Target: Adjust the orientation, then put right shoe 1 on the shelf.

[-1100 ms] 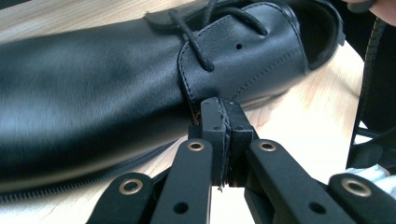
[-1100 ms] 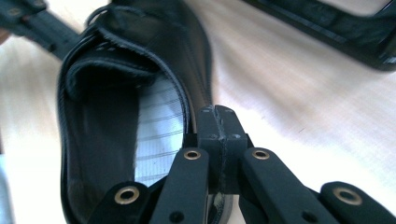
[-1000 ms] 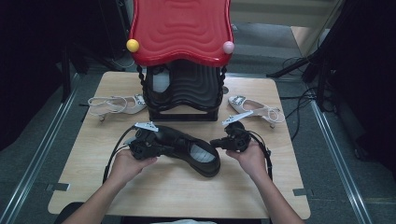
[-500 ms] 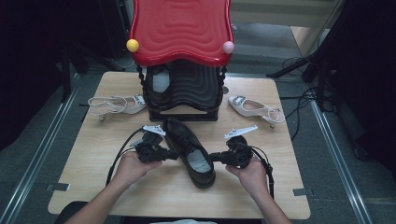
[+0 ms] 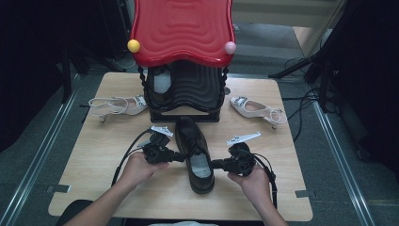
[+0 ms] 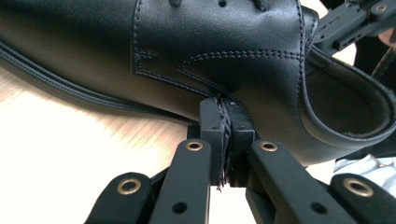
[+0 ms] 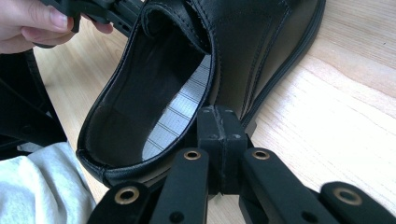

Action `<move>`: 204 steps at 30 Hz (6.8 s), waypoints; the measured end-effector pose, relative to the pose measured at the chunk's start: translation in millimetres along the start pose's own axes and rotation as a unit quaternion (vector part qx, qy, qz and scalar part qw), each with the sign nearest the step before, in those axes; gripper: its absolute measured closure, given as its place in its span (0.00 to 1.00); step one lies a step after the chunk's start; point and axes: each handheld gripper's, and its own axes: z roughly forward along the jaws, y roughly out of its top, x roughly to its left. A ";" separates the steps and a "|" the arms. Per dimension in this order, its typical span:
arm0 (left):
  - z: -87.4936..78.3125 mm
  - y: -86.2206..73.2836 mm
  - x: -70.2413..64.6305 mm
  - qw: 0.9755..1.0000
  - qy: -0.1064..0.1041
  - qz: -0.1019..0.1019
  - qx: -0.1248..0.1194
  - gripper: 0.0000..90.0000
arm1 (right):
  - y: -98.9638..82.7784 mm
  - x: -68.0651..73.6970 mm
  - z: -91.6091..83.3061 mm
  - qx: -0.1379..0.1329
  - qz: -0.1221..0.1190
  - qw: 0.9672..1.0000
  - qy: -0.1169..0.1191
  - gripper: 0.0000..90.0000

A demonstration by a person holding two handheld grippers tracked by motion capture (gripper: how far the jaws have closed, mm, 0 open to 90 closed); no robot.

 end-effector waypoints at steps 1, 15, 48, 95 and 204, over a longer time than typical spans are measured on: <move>2.0 0.6 1.1 1.000 -0.007 -0.007 -0.003 0.99 | 0.1 -0.3 -0.3 0.001 0.004 1.000 -0.001 1.00; -6.7 3.0 7.4 1.000 -0.026 -0.015 -0.004 0.92 | -6.7 -5.6 -7.5 -0.011 0.003 1.000 -0.015 0.96; -92.5 90.7 -14.7 0.997 -0.002 0.056 -0.049 0.63 | 39.3 22.5 -14.6 -0.003 0.053 0.999 0.009 0.77; -182.1 243.1 -38.8 0.979 0.090 0.116 -0.138 0.88 | 45.6 59.9 74.3 0.104 -0.009 0.992 -0.071 0.79; -157.4 265.2 -12.3 0.985 0.107 0.086 -0.103 1.00 | 193.4 34.0 34.5 -0.186 0.025 0.977 -0.106 0.78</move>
